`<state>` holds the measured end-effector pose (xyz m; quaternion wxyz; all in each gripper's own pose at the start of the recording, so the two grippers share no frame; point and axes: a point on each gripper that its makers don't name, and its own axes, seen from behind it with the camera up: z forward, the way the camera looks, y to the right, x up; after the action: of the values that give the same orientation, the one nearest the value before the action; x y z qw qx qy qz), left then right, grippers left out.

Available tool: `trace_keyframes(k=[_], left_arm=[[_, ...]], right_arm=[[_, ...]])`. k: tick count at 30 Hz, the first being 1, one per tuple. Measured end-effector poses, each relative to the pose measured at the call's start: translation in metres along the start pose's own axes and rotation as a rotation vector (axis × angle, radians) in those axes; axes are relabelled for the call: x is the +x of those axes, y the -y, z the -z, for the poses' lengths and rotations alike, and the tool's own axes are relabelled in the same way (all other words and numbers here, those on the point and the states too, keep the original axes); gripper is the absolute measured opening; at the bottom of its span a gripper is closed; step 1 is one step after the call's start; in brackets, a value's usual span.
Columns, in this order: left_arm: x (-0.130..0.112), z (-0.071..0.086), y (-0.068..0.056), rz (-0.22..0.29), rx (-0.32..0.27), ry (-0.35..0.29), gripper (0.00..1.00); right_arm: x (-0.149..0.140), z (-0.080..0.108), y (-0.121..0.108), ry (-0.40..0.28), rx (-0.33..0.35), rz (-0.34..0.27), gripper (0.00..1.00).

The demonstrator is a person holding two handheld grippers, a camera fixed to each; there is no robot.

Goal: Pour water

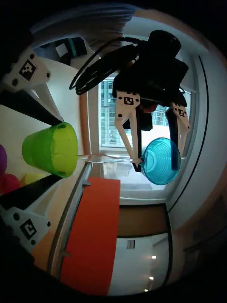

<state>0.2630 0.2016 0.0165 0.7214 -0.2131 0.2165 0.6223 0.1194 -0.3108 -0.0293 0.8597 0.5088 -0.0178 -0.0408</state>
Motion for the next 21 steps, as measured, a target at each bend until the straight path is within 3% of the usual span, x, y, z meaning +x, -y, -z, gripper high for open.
trace_keyframes(k=[21], left_arm=[[0.0099, 0.0016, 0.0044, -0.136, 0.006, 0.004, 0.87]], right_arm=[[0.0032, 0.0029, 0.0008, -0.01, -0.008, 0.0, 0.9]])
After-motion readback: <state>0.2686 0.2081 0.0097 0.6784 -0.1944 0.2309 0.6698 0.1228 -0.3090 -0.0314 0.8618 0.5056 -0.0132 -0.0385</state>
